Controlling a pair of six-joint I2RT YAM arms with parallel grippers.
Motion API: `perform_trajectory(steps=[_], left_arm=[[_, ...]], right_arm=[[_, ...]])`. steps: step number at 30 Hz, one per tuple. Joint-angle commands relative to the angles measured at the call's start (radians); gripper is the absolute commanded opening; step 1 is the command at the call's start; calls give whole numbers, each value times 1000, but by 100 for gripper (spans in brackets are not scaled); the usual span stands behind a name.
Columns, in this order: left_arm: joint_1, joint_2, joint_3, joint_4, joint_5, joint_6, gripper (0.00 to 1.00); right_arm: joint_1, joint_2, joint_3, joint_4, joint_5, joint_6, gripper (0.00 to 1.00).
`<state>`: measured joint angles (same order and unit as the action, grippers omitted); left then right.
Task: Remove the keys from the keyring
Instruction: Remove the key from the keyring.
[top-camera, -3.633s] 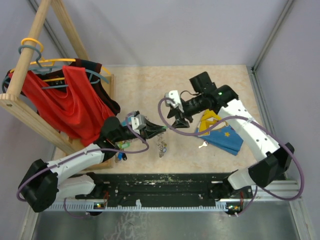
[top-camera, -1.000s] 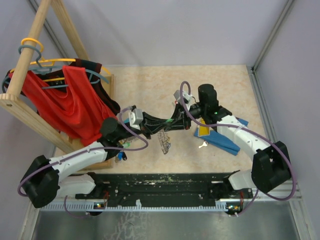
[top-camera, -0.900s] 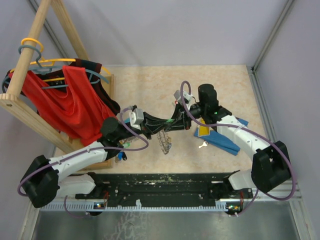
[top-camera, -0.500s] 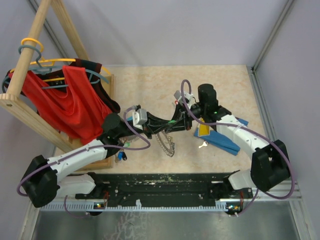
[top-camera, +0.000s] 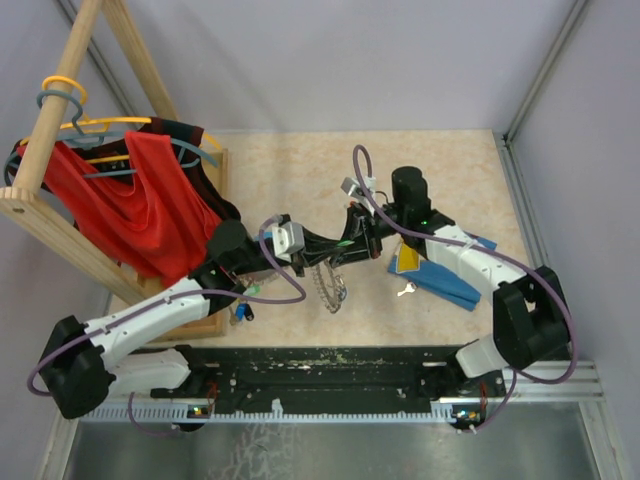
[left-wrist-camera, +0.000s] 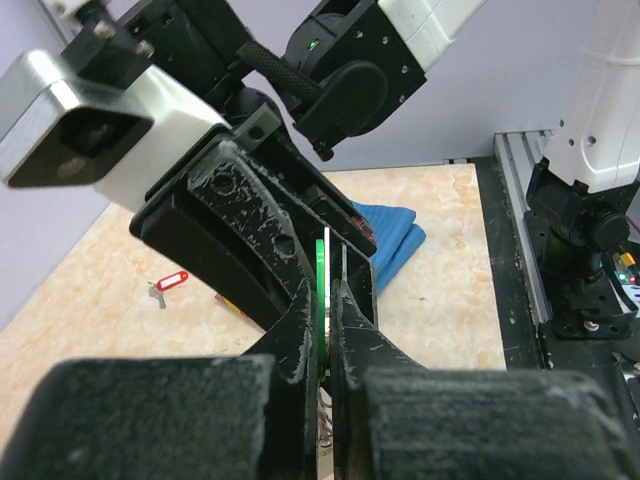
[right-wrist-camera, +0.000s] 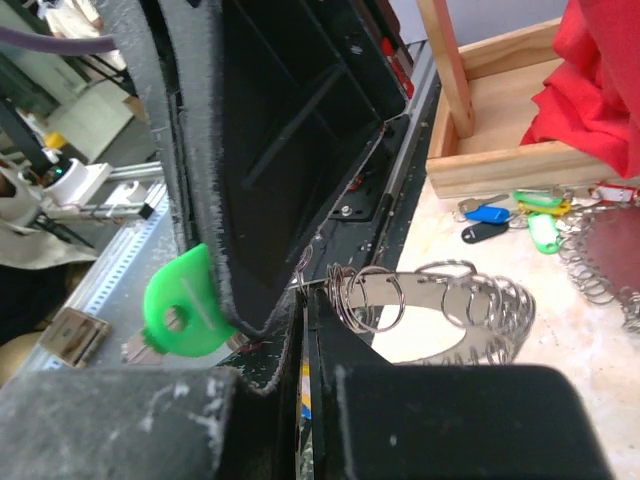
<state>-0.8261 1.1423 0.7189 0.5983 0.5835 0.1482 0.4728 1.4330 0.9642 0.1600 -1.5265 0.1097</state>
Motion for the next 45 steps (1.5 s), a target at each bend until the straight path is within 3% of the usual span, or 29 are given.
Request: perform_trajectory(steps=[1,13,25,45], left_arm=[[-36,-5,73,-35,-27,88,0],[-51,-14,64,-131,-117,203,0],[-51,-70,10,-117,-200,252,0],[-50,-56,-17,-65,-149,266,0]], right_arm=[[20,30,47,75,-38,117,0],[21,52,63,121,-71,235,0],[20,66,68,103,-92,276,0],[21,79,108,-23,-111,214,0]])
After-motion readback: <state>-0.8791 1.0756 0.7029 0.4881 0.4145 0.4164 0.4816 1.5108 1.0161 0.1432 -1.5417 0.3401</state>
